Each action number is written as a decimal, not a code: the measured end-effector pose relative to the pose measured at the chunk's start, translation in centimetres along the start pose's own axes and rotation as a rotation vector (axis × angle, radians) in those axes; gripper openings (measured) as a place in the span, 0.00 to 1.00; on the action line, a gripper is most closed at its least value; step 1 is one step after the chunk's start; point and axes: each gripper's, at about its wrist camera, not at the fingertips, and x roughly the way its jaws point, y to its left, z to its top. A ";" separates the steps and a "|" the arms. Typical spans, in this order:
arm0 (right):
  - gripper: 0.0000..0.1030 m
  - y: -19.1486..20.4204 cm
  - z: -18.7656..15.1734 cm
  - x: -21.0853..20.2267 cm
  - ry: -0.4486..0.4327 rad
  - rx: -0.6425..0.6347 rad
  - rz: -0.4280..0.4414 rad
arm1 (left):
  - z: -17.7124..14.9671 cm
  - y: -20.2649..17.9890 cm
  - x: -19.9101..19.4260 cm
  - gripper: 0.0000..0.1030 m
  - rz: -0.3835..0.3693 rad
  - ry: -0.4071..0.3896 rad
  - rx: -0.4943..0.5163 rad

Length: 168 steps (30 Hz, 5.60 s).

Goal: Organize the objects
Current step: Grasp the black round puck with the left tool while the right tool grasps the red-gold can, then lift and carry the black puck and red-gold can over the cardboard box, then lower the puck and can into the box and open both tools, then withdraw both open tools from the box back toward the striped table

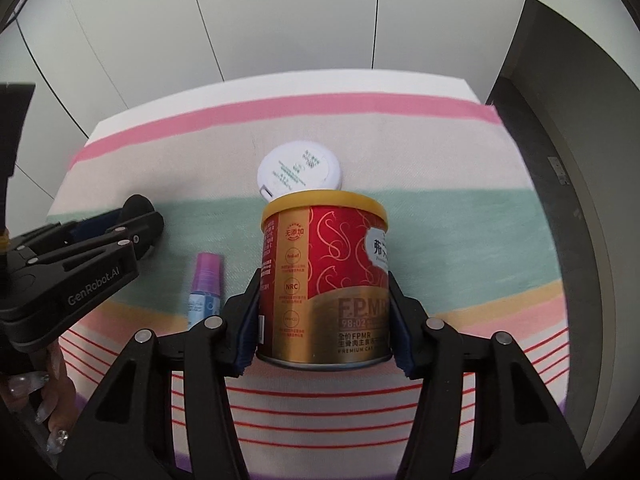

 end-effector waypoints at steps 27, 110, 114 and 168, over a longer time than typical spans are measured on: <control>0.54 2.8 4.4 -27.7 -0.255 -0.047 0.023 | 2.3 -0.1 -31.3 0.35 0.116 -0.253 -0.056; 0.54 30.6 -16.2 -36.3 -0.153 -0.560 0.345 | -31.0 27.1 -46.6 0.36 0.527 -0.250 -0.593; 0.54 36.3 -17.7 -35.2 -0.120 -0.655 0.378 | -32.2 30.3 -45.8 0.36 0.534 -0.224 -0.653; 0.92 34.4 -16.7 -34.8 -0.133 -0.508 0.312 | -30.6 26.7 -44.2 0.88 0.403 -0.243 -0.605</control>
